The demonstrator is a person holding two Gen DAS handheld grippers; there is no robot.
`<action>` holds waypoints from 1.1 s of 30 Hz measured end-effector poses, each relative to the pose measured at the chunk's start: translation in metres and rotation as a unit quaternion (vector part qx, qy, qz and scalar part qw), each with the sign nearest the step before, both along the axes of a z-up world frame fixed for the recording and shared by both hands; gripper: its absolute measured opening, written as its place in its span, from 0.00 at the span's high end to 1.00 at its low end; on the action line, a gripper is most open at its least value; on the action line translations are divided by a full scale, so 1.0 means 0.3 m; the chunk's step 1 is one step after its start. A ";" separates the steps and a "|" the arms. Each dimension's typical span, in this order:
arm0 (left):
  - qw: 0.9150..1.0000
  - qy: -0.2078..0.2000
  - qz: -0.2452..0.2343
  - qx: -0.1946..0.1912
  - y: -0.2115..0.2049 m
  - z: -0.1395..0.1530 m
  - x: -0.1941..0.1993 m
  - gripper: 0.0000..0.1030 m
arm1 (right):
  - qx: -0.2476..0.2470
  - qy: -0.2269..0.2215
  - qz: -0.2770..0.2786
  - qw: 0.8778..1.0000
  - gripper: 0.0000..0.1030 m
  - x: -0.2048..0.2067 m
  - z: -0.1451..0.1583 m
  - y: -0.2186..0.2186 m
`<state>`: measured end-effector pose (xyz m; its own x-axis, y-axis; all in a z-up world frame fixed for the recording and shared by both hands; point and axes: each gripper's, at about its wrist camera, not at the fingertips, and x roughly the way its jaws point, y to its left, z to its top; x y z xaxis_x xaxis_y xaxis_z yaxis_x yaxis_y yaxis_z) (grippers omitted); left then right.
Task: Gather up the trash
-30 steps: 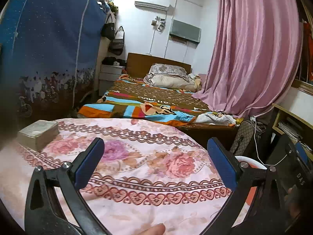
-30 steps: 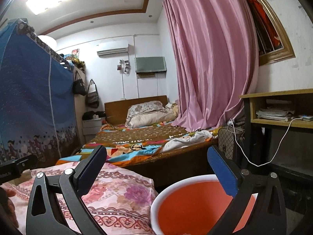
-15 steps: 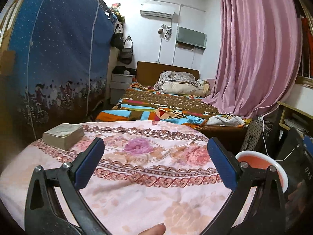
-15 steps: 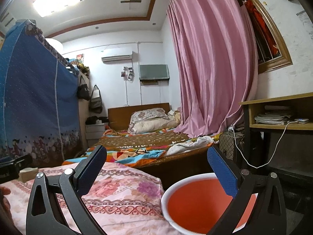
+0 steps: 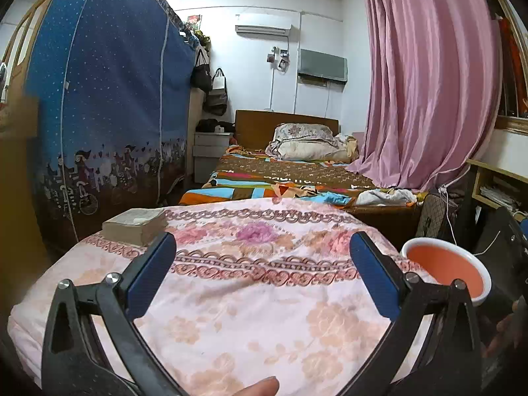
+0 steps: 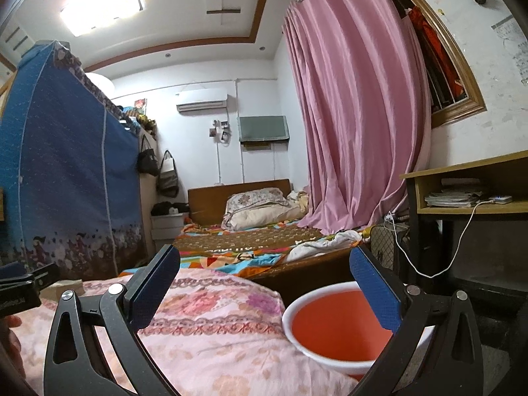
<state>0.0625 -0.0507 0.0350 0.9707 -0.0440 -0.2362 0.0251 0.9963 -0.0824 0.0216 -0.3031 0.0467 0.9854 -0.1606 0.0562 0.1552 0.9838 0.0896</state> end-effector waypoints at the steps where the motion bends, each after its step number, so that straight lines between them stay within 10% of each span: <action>1: 1.000 0.001 0.001 0.000 0.010 -0.003 -0.008 0.11 | 0.001 0.000 0.001 1.000 0.00 -0.011 -0.005 0.006; 33: 0.999 0.021 0.037 -0.003 0.246 -0.137 -0.190 0.11 | -0.034 0.054 0.044 0.997 0.00 -0.172 -0.089 0.246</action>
